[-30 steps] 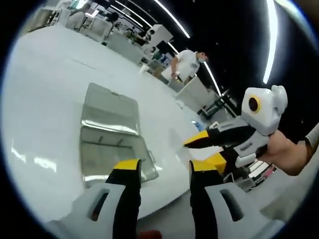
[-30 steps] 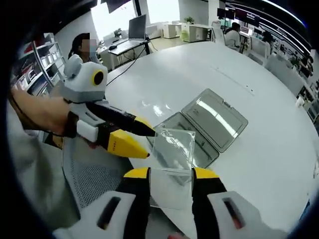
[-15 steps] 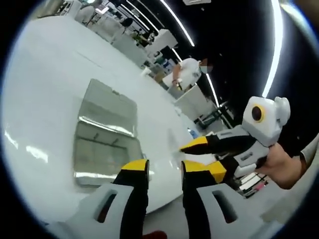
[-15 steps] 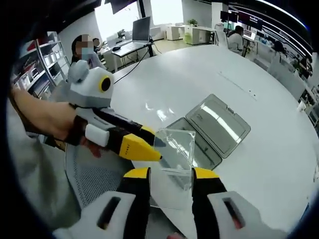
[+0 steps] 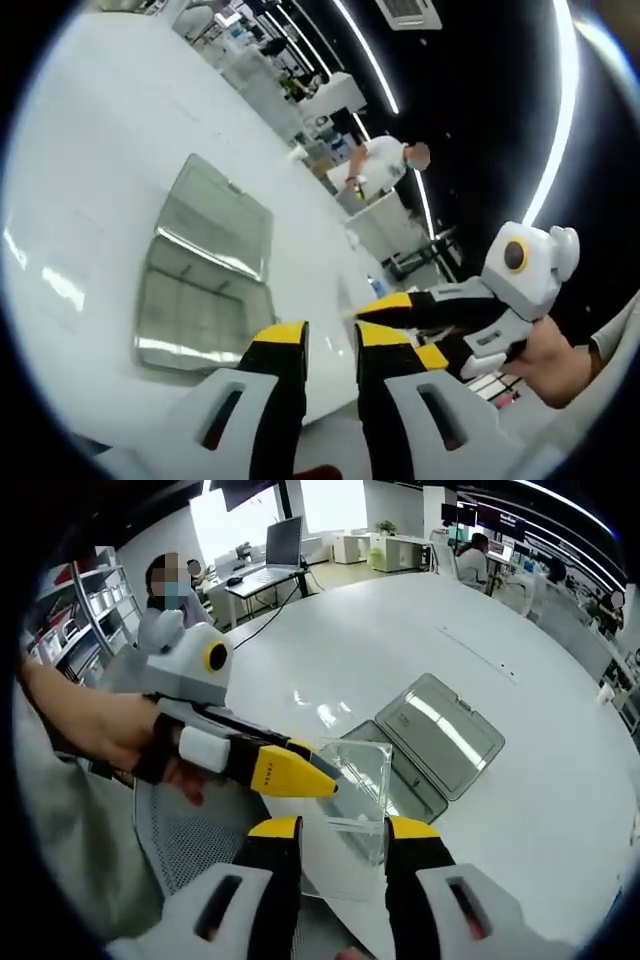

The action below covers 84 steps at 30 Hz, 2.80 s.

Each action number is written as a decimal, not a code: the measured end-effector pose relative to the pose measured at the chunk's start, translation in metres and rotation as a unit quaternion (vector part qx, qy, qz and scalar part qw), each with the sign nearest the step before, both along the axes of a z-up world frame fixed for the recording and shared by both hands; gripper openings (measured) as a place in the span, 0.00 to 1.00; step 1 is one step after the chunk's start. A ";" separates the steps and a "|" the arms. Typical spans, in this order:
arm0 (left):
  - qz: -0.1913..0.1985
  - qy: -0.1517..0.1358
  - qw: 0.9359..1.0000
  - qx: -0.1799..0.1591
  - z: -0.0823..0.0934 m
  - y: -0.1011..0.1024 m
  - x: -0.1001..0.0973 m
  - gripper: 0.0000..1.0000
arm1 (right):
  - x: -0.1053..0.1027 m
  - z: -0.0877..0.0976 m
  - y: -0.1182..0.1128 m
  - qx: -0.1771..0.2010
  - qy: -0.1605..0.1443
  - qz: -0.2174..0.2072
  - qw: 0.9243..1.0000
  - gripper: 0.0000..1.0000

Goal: Insert the divider into the dual guide fixture by aligning both edges with the guide slots and pushing it downward to the bottom, including one-sided entry, uneven engagement, binding, and posture correction.

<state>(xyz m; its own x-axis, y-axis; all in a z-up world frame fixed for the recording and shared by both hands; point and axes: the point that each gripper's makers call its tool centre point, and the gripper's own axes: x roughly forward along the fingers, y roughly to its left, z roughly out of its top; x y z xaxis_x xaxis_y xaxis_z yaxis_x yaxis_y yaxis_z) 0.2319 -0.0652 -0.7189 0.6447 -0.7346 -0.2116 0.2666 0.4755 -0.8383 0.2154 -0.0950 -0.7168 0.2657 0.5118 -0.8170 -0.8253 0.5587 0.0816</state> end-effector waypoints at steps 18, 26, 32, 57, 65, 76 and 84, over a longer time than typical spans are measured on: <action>0.009 0.012 0.999 -0.042 0.008 -0.004 0.000 0.04 | -0.001 0.002 0.003 0.002 -0.001 0.001 1.000 0.28; 0.012 0.018 0.998 -0.067 0.012 -0.005 0.000 0.00 | -0.001 0.003 0.003 0.003 -0.003 0.000 1.000 0.28; 0.013 0.022 0.996 -0.081 0.014 -0.006 0.000 0.00 | 0.000 0.004 0.003 0.003 -0.005 0.001 1.000 0.28; 0.006 0.017 0.995 -0.094 0.022 0.006 0.004 0.00 | 0.006 0.013 0.002 0.034 -0.001 -0.008 0.999 0.31; -0.028 0.010 0.996 -0.080 0.023 0.005 0.003 0.00 | 0.006 0.020 0.004 0.059 0.013 -0.006 0.998 0.31; -0.087 -0.006 0.995 -0.058 0.026 0.006 -0.002 0.00 | 0.005 0.028 0.002 0.098 0.045 0.001 0.994 0.30; -0.114 -0.023 0.992 -0.057 0.033 0.005 -0.006 0.00 | 0.001 0.034 0.001 0.138 0.079 0.026 0.987 0.26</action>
<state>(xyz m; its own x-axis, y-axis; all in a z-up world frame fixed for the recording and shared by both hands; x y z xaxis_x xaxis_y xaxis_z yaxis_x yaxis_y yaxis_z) 0.2257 -0.0598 -0.6858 0.4657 -0.8800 -0.0934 0.3961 0.3017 -0.8672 0.2163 -0.0937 -0.6831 0.1131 0.7303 -0.6737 -0.8168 0.4544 0.3554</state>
